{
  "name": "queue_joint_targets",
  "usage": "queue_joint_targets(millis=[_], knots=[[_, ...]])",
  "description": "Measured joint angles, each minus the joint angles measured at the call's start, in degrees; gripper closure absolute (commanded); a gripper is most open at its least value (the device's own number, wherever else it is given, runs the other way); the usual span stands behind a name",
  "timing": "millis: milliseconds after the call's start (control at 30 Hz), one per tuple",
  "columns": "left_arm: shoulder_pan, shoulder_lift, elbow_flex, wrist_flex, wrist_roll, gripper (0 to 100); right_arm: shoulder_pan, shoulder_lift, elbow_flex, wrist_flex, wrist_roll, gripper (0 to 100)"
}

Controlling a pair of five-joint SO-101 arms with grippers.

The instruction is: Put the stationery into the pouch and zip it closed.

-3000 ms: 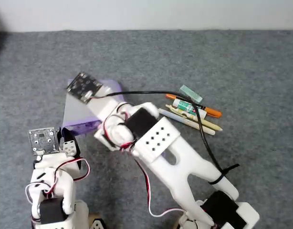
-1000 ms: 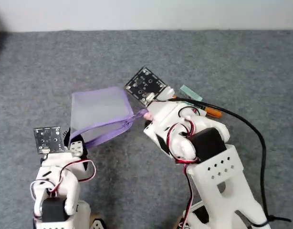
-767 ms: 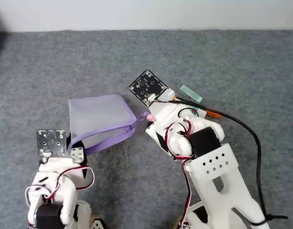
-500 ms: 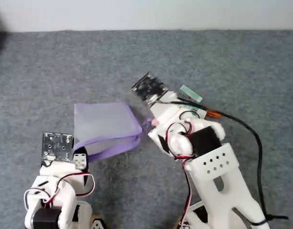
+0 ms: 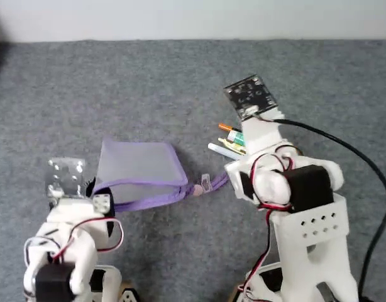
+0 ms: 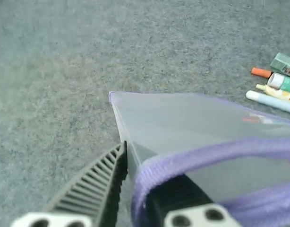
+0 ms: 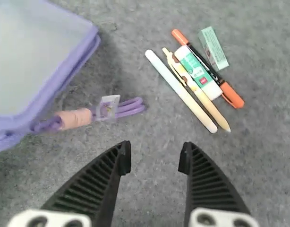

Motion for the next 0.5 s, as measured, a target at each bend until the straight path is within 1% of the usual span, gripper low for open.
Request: queue_joint_targets(millis=[100,200,500], knots=[[0.0,7.5,-4.1,0.0,2.3,99,2.0,3.8,0.0,0.5,0.4,83.7],[0.0,12.8,-7.3,0.0,5.0,99,4.5,10.6,-0.3,0.6,2.8,83.7],[-0.1,20.2,-10.3,0.6,11.5,99,5.6,36.7,-11.4,0.6,12.5,83.4]])
